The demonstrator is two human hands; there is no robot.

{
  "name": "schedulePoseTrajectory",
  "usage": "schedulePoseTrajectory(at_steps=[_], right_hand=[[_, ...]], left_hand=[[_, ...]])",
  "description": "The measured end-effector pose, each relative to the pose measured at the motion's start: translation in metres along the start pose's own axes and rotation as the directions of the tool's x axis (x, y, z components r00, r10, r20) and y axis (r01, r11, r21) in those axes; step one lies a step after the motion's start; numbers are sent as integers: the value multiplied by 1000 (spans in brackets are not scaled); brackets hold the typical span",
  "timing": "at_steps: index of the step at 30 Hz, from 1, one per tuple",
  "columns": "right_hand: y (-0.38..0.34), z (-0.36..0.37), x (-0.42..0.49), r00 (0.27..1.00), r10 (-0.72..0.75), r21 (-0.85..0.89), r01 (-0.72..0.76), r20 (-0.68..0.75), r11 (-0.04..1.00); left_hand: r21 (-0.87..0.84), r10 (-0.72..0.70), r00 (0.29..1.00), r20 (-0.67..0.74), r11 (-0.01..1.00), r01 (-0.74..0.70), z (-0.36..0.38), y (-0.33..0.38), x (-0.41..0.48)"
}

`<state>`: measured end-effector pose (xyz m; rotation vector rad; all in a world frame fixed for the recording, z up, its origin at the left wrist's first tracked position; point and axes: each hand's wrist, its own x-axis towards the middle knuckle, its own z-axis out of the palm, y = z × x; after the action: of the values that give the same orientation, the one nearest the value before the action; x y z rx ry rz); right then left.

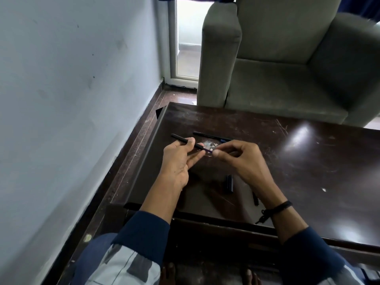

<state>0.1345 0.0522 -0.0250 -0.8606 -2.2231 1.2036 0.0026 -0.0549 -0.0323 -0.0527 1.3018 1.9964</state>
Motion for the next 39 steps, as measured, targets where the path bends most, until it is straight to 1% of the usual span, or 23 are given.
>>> schedulePoseTrajectory(at_steps=[1,2,3,4,5,7,10,12,17,21,25,27,30,33,36,39], right_hand=[[1,-5,4,998,19,-1,-19,-58,1000],[2,-10,11,991,38,-54,-45,-128,998],[5,-15,18,982,54,-153,-83,-180,985],[9,-17,26,977,66,-261,-119,-203,958],[14,-17,34,977,77,-355,-145,-200,924],[27,-11,48,985,92,-483,-151,-143,863],[41,2,57,996,67,-605,-93,-66,791],[45,7,59,997,44,-642,-74,-63,763],[43,9,61,991,-12,-632,-77,-135,772],[43,13,58,996,36,-649,-83,-86,756],[38,12,55,1000,29,-677,-22,-1,735],[31,10,52,998,64,-659,-40,13,751],[18,6,45,995,102,-534,-94,-14,840],[5,0,32,996,86,-353,-85,-13,932],[4,-8,12,996,85,-245,-79,12,966],[11,-13,-5,995,97,-197,-99,-19,975]], left_hand=[[-15,3,1000,-10,1000,-3,-1,3,1],[-30,5,1000,-19,1000,-6,-3,6,3],[-43,6,1000,-23,999,-7,-4,9,4],[-50,3,1000,-24,999,-5,-5,11,4],[-53,-1,1000,-21,999,0,-6,13,3],[-51,-13,1000,-14,999,13,-6,13,2],[-56,-22,1000,-2,998,22,-6,11,3],[-53,-26,1000,8,998,27,-5,10,4],[-48,-30,999,20,998,31,-4,8,5],[-44,-29,999,25,999,30,-3,7,4],[-32,-30,999,20,999,31,-3,6,4],[-30,-27,1000,11,999,27,-4,6,5],[-44,-18,1000,-12,999,17,-6,9,8],[-64,-7,1000,-29,998,5,-7,11,10],[-62,7,1000,-22,998,-8,-7,12,8],[-56,15,1000,-7,998,-15,-6,13,5]])
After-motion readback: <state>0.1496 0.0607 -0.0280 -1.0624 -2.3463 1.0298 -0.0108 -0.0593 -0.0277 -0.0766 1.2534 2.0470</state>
